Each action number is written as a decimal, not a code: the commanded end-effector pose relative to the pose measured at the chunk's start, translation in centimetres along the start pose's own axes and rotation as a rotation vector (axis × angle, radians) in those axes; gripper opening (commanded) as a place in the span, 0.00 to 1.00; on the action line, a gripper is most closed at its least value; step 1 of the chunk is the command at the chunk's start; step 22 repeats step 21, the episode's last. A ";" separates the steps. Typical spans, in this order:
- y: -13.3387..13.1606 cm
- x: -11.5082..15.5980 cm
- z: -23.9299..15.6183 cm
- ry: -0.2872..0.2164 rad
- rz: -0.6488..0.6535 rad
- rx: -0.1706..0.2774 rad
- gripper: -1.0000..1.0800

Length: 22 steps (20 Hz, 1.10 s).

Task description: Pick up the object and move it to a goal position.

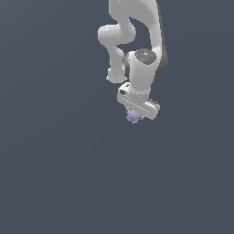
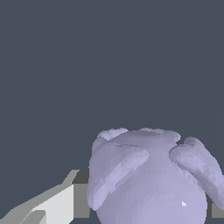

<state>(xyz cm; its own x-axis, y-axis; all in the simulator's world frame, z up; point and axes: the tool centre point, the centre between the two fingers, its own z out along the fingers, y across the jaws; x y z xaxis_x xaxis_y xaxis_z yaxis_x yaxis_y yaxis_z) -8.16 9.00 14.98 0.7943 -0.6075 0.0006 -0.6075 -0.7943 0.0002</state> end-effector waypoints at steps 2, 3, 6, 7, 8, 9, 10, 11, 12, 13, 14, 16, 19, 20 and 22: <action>-0.9 -0.9 -3.5 0.001 0.000 -0.001 0.00; -1.2 -1.1 -4.5 0.001 0.000 -0.001 0.00; -1.9 -1.7 -7.0 0.001 0.000 -0.001 0.00; -2.1 -1.9 -7.8 0.001 0.000 -0.001 0.00; -2.3 -2.1 -8.5 0.001 0.000 -0.001 0.00; -2.5 -2.2 -9.1 0.001 0.000 -0.001 0.00; -2.7 -2.3 -9.7 0.001 0.000 -0.001 0.00; -2.9 -2.5 -10.3 0.001 0.000 -0.001 0.00; -3.0 -2.6 -10.8 0.001 0.000 -0.001 0.00; -3.2 -2.7 -11.2 0.000 0.000 -0.001 0.00; -3.3 -2.7 -11.6 0.000 0.000 -0.001 0.00; -3.5 -2.9 -12.2 0.000 0.000 0.000 0.00; -3.7 -3.0 -12.7 0.000 0.000 0.000 0.00; -3.7 -3.0 -12.8 0.000 0.000 0.000 0.00; -3.7 -3.0 -12.8 0.000 0.000 0.000 0.00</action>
